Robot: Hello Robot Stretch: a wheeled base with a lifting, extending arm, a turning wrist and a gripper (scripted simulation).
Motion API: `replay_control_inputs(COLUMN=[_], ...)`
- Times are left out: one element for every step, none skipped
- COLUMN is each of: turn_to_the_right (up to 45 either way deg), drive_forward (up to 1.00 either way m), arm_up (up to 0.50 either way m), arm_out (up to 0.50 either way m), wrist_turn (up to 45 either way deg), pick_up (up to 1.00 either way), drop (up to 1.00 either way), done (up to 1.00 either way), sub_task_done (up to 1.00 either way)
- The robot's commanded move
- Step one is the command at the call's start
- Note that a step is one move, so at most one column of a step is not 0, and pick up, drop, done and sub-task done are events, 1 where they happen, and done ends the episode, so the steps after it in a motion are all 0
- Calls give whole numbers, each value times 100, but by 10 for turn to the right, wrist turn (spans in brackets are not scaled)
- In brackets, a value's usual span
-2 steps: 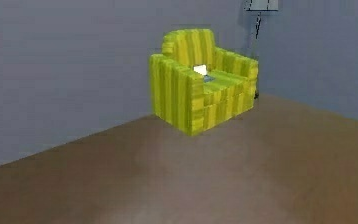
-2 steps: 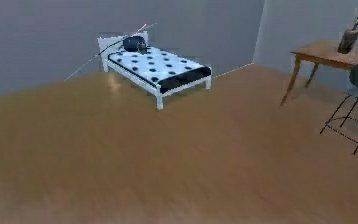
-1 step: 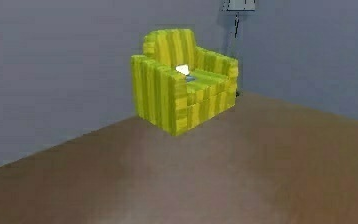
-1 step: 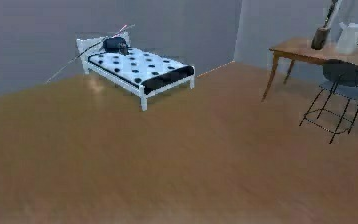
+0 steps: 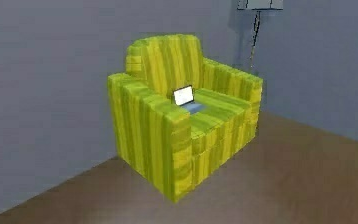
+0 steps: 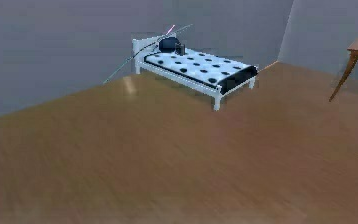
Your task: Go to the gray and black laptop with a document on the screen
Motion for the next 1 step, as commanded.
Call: replay_control_inputs(turn_to_the_right=[0], drive_forward=[75], arm_up=[0], arm_out=[0], wrist_turn=[0], pick_up=[0], drop=[0], done=[0], sub_task_done=[0])
